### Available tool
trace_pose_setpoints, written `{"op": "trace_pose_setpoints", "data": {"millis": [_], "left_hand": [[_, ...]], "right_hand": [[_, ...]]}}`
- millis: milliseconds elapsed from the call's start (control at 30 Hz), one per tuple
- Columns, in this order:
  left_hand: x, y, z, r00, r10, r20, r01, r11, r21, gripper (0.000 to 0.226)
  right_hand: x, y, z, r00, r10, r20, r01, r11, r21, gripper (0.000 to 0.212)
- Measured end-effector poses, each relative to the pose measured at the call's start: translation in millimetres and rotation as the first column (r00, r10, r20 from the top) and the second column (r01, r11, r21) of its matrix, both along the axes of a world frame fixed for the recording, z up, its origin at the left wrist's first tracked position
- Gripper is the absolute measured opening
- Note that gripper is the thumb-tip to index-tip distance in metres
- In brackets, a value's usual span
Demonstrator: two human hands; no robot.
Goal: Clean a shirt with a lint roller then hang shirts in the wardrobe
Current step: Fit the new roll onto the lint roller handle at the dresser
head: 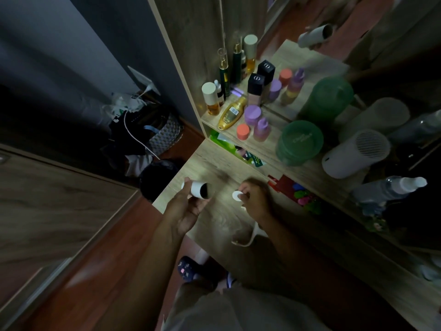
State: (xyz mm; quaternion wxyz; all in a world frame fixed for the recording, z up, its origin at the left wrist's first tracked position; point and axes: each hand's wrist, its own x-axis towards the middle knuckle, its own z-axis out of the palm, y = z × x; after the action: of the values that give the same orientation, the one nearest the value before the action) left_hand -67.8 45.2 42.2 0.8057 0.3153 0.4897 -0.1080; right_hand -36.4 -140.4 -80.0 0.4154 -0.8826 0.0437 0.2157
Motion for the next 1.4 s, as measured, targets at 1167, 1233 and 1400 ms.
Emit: {"op": "trace_pose_setpoints", "data": {"millis": [1167,1233,1400], "left_hand": [[8,-3,-1,0.993,-0.107,0.048,0.095,0.972,0.214,0.046],[7,-4,1,0.990,-0.130,0.063,0.112,0.967,0.229,0.051],[5,-4,7,0.984,-0.130,0.119,0.111,0.982,0.152,0.049]], "right_hand": [[10,34,102,0.998,-0.061,-0.034,0.068,0.720,0.690,0.008],[10,34,102,0.997,-0.065,-0.035,0.072,0.722,0.688,0.009],[12,33,98,0.995,-0.085,-0.048,0.095,0.718,0.689,0.011]]}}
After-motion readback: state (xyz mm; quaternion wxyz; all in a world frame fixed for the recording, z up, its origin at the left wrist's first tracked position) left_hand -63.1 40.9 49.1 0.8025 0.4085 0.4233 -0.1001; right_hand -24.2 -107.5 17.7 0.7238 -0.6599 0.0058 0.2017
